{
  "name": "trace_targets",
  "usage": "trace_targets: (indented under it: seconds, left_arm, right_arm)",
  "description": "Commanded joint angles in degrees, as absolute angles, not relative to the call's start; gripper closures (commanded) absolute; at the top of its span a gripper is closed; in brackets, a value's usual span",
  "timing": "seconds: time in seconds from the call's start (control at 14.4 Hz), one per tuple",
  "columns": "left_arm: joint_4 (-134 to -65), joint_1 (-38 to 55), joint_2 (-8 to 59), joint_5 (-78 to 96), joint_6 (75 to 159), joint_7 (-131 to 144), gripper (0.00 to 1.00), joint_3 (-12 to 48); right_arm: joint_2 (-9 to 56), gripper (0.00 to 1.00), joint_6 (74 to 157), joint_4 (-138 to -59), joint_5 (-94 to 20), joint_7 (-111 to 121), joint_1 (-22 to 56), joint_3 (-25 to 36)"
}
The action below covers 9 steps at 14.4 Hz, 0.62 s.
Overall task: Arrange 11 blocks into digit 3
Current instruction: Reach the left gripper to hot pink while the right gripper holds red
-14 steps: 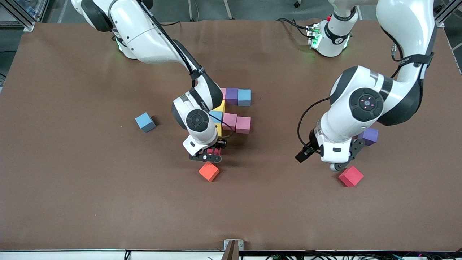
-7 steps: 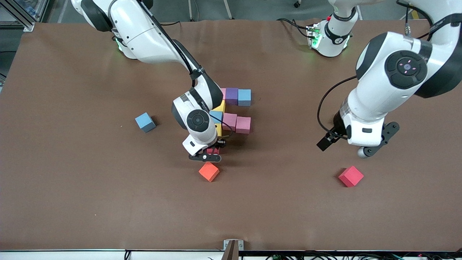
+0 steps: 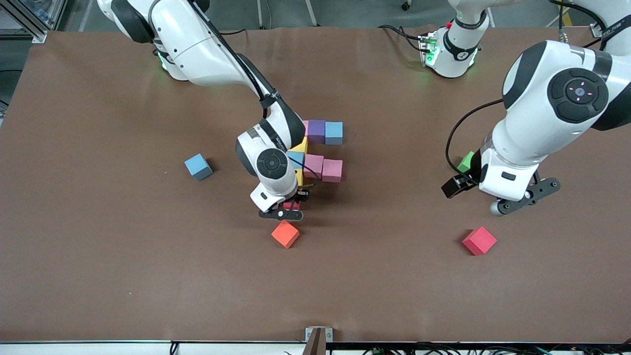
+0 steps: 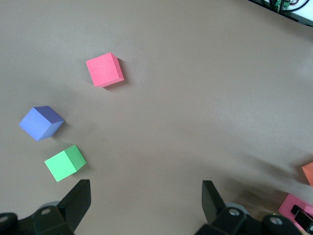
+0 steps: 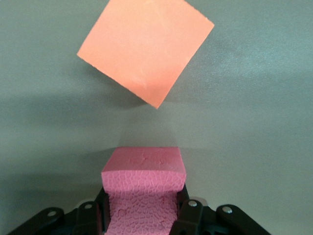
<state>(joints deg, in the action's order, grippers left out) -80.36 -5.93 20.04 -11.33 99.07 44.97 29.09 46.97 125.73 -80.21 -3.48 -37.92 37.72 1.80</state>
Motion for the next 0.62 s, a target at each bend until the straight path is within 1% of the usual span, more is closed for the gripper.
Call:
trace_targets:
  seconds: [0.0, 0.07, 0.42, 0.55]
  left_arm:
    - [-79.19, -5.89, 20.39, -11.95, 96.95, 43.51, 0.00, 29.44]
    - [-79.19, -5.98, 20.48, -11.69, 95.73, 43.24, 0.00, 29.36]
    - [-78.32, -5.89, 20.22, -11.87, 95.54, 31.92, 0.00, 26.11]
    - [-78.14, -5.89, 20.21, -11.78, 95.54, 31.12, 0.00, 25.75]
  right_arm:
    - [46.05, 0.99, 125.51, -82.27, -2.99, -39.29, 38.76, 2.20]
    - [46.05, 0.99, 125.51, -82.27, -2.99, -39.29, 38.76, 2.20]
    - [46.05, 0.97, 125.51, -82.18, -2.99, -39.29, 38.85, 2.11]
    - [46.05, 0.97, 125.51, -82.18, -2.99, -39.29, 38.85, 2.11]
